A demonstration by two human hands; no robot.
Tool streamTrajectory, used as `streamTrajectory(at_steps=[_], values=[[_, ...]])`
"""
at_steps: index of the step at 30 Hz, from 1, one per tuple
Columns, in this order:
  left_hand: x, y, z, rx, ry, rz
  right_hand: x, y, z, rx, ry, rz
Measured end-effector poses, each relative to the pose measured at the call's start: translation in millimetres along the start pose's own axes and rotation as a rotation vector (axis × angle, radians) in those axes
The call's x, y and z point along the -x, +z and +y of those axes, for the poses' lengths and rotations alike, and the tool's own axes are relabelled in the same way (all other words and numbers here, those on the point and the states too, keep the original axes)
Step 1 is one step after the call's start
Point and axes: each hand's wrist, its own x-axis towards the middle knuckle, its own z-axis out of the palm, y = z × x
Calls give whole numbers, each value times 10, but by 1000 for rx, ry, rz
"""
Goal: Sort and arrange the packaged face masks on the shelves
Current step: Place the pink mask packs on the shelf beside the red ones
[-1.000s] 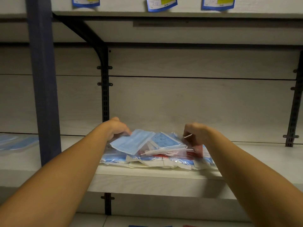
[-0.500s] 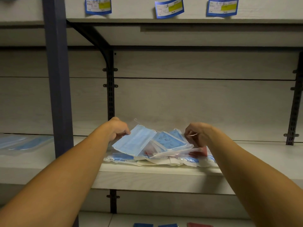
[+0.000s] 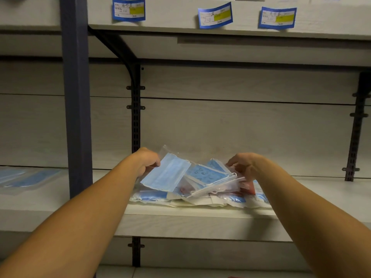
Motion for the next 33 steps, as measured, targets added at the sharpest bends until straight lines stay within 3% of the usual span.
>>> streamTrajectory(at_steps=[3, 7, 12, 19, 23, 33], values=[[-7, 5, 1, -13, 15, -13, 1, 3, -11, 96, -62, 106], [-1, 1, 33, 39, 12, -41, -78, -46, -6, -67, -252, 293], [37, 38, 116, 169, 51, -44, 94, -149, 28, -192, -450, 260], [180, 13, 222, 376, 168, 33, 190, -394, -13, -331, -604, 357], [371, -5, 334, 459, 244, 93, 435, -529, -10, -399, -677, 330], [1071, 114, 384, 519, 286, 186, 781, -553, 201, 107, -851, 450]])
